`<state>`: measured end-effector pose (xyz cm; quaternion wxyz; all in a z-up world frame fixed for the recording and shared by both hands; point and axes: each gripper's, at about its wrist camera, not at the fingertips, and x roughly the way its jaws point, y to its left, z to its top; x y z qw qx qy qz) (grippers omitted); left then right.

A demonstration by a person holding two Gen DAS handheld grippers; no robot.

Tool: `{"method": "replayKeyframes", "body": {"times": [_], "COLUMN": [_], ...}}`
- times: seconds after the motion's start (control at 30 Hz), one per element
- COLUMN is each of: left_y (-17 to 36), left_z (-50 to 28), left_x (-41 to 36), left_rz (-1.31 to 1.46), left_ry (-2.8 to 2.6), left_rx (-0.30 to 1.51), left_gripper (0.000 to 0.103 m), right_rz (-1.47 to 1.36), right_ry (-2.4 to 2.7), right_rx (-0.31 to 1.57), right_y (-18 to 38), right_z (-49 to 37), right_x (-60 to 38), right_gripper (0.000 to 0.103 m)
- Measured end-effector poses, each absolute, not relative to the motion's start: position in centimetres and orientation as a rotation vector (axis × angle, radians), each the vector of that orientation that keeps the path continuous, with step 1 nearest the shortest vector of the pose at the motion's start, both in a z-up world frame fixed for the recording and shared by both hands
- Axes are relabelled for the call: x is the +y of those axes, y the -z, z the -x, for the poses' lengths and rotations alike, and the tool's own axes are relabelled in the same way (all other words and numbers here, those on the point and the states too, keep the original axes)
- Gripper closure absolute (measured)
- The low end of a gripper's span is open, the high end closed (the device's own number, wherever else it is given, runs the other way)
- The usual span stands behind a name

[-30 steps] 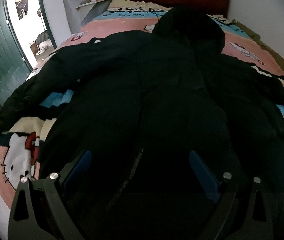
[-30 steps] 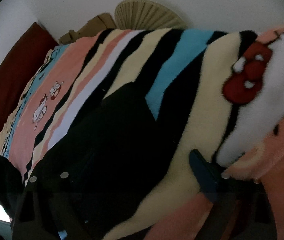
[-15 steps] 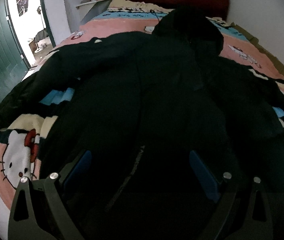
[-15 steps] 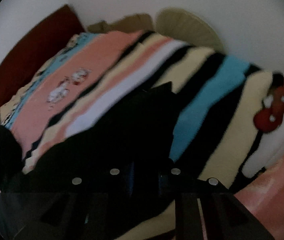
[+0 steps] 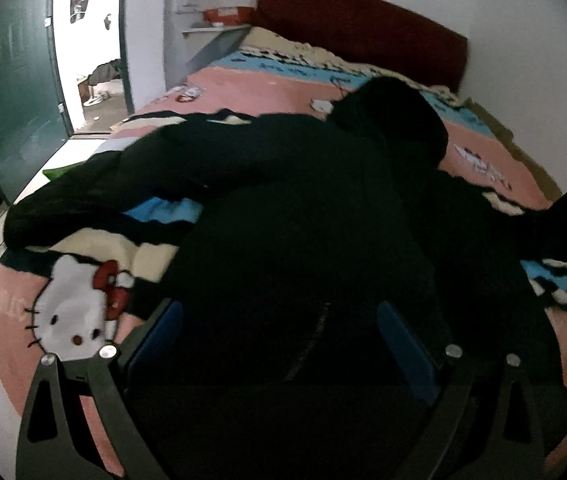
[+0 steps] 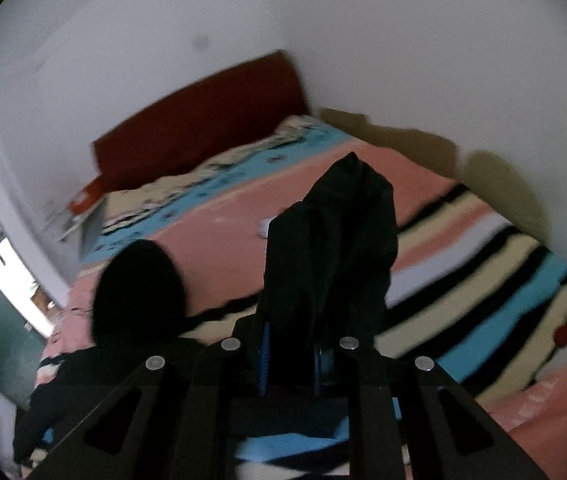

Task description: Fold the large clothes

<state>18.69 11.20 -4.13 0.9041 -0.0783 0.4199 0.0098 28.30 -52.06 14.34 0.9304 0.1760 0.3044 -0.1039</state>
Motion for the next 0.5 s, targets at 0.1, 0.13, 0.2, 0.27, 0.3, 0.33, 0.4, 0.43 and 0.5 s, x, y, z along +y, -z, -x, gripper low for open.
{"method": "replayKeyframes", "body": {"times": [0.1, 0.13, 0.2, 0.27, 0.3, 0.33, 0.4, 0.43, 0.5], "left_y": [3.8, 3.7, 3.7, 3.8, 3.8, 3.8, 3.7, 3.6, 3.5], "left_z": [-18.1, -17.8, -17.6, -17.4, -17.3, -17.2, -17.1, -17.1, -16.9], "left_x": [12.7, 13.3, 14.5, 15.8, 16.2, 16.7, 17.6, 18.1, 18.8], "left_rz": [0.194, 0.207, 0.230, 0.255, 0.260, 0.266, 0.268, 0.263, 0.261], "left_ry": [-0.038, -0.043, -0.055, -0.065, -0.068, -0.072, -0.079, -0.084, -0.088], "left_rx": [0.855, 0.850, 0.844, 0.843, 0.842, 0.841, 0.837, 0.833, 0.829], "left_gripper": [0.004, 0.004, 0.004, 0.004, 0.004, 0.004, 0.004, 0.004, 0.004], "right_rz": [-0.320, -0.301, -0.264, -0.234, -0.225, -0.213, -0.185, -0.171, -0.160], "right_ry": [0.138, 0.108, 0.052, 0.001, -0.023, -0.054, -0.101, -0.127, -0.174], "right_rx": [0.614, 0.613, 0.615, 0.614, 0.614, 0.616, 0.625, 0.632, 0.646], "right_y": [-16.2, -16.9, -17.7, -18.3, -18.5, -18.6, -18.6, -18.5, -17.9], "right_z": [-29.2, -29.7, -30.6, -31.2, -31.3, -31.6, -32.1, -32.4, -33.0], "right_x": [-47.9, -46.0, -42.4, -39.0, -37.7, -35.7, -32.7, -30.9, -27.6], "right_gripper": [0.087, 0.087, 0.087, 0.087, 0.087, 0.087, 0.087, 0.087, 0.087]}}
